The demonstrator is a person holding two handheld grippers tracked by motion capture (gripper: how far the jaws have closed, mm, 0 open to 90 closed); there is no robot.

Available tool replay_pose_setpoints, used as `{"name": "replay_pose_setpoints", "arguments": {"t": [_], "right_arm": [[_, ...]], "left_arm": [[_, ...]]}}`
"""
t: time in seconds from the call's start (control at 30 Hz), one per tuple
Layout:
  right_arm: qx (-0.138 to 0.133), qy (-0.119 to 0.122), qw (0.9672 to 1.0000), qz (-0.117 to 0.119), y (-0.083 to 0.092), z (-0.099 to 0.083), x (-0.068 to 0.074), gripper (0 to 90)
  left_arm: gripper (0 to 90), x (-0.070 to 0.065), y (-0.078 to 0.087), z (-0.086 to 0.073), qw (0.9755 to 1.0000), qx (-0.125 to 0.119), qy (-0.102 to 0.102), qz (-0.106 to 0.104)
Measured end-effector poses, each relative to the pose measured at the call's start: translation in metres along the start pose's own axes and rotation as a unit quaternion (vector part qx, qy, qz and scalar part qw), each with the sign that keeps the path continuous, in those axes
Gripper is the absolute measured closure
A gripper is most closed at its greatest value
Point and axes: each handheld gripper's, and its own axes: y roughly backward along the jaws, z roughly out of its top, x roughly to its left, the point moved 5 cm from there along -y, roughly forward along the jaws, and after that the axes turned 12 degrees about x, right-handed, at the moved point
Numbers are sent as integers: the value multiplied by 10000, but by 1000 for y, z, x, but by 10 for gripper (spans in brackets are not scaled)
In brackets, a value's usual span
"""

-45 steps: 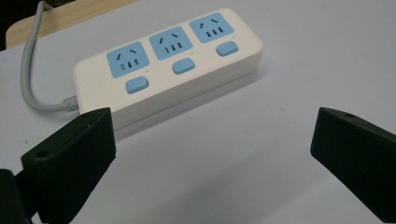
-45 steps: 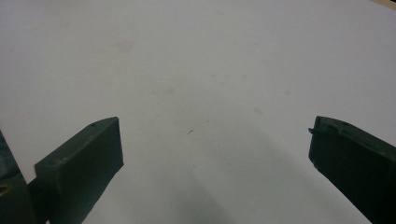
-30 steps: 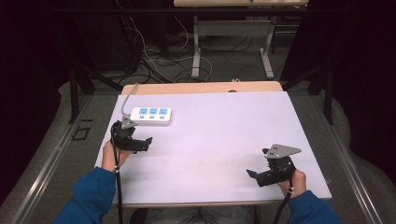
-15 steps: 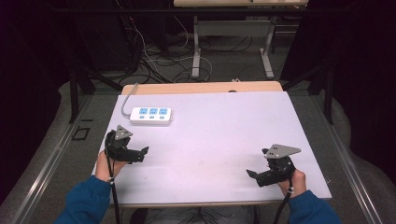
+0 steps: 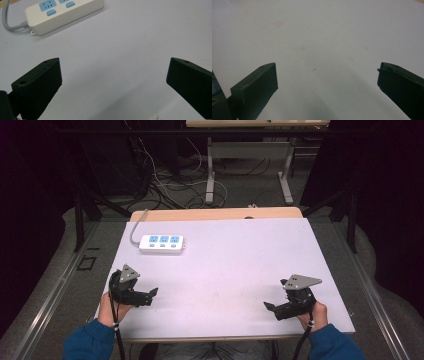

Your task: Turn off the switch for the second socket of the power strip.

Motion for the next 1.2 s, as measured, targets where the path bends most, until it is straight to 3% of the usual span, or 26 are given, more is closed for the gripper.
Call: {"name": "replay_pose_setpoints", "arguments": {"t": [0.5, 1.0, 1.2], "right_arm": [[-4, 2, 10000, -14, 0, 0, 0, 24], [0, 32, 10000, -25, 0, 0, 0, 24], [2, 60, 10000, -33, -1, 0, 0, 24]], "left_arm": [[1, -15, 12, -21, 9997, -68, -232, -4], [1, -20, 21, -35, 9991, -327, -261, 41], [1, -18, 22, -41, 9991, -319, -259, 56]]}}
